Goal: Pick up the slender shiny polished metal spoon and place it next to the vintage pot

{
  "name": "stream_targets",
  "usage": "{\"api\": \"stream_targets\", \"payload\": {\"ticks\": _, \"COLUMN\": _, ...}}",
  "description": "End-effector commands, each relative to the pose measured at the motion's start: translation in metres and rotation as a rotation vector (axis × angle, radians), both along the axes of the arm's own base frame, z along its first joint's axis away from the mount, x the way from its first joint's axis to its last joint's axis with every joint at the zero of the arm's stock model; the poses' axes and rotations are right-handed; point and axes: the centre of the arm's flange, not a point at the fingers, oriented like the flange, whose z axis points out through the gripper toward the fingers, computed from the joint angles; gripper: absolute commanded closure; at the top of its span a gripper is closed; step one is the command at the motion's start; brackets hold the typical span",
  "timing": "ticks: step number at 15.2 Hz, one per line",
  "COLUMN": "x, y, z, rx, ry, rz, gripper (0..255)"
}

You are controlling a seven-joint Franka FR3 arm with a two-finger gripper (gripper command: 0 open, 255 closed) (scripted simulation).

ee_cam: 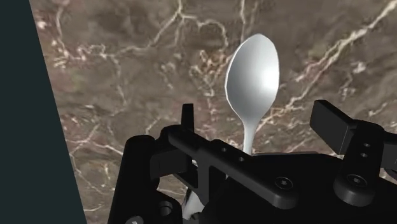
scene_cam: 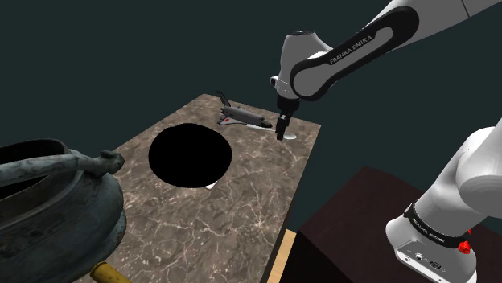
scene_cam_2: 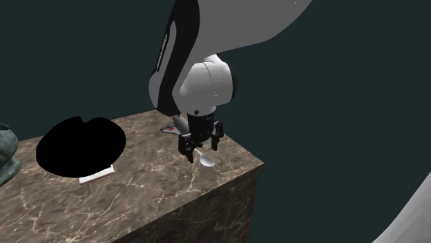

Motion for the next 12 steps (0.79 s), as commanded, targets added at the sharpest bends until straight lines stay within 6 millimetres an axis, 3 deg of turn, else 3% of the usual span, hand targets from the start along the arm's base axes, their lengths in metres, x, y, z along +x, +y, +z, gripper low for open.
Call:
{"api": "stream_targets", "payload": {"ticks": 1, "x": 0.0, "y": 0.0, "z": -0.0001, "rx": 0.0, "ry": 0.0, "rz": 0.0, "gripper": 0}}
{"api": "stream_targets", "payload": {"ticks": 2, "x": 0.0, "y": 0.0, "z": -0.0001, "rx": 0.0, "ry": 0.0, "rz": 0.0, "gripper": 0}}
{"api": "stream_targets", "payload": {"ticks": 3, "x": 0.0, "y": 0.0, "z": -0.0001, "rx": 0.0, "ry": 0.0, "rz": 0.0, "gripper": 255}}
{"api": "stream_targets", "payload": {"ticks": 12, "x": 0.0, "y": 0.0, "z": -0.0001, "rx": 0.0, "ry": 0.0, "rz": 0.0, "gripper": 255}}
